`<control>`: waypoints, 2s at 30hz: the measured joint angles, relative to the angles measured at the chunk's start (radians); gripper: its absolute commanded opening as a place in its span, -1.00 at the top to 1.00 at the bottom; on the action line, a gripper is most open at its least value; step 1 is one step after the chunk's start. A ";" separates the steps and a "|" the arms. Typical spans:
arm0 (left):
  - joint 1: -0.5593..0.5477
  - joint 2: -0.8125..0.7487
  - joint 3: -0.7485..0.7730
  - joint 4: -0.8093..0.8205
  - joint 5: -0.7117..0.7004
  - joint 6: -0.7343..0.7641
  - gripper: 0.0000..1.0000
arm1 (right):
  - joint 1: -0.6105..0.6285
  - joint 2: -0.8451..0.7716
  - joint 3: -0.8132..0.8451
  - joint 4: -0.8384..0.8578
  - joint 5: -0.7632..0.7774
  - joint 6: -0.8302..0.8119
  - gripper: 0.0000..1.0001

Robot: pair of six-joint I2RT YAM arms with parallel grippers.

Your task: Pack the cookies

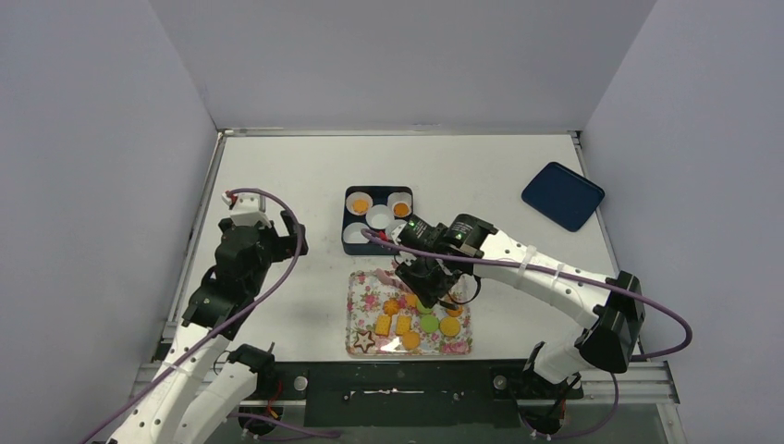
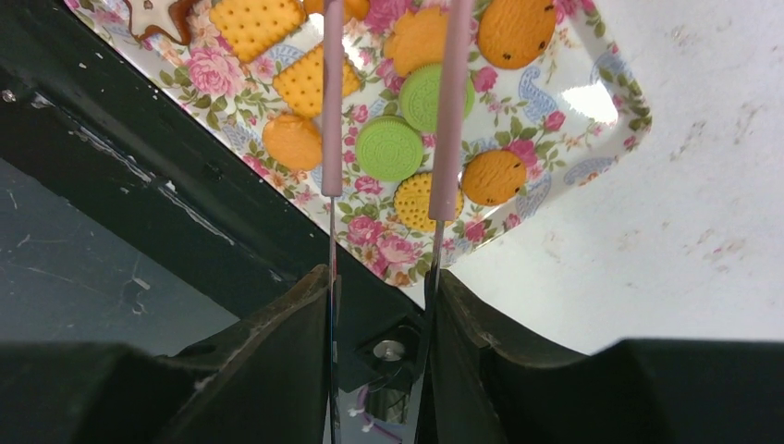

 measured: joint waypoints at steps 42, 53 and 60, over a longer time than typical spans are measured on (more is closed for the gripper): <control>-0.033 -0.008 0.000 0.000 -0.006 0.000 -0.95 | 0.016 0.041 -0.161 0.028 -0.047 0.136 0.35; -0.033 -0.008 0.000 0.000 -0.016 0.000 -0.95 | 0.016 0.112 -0.043 0.122 -0.055 0.062 0.41; -0.033 -0.008 0.000 0.000 -0.019 0.000 -0.95 | 0.007 0.106 -0.045 0.123 -0.044 0.061 0.31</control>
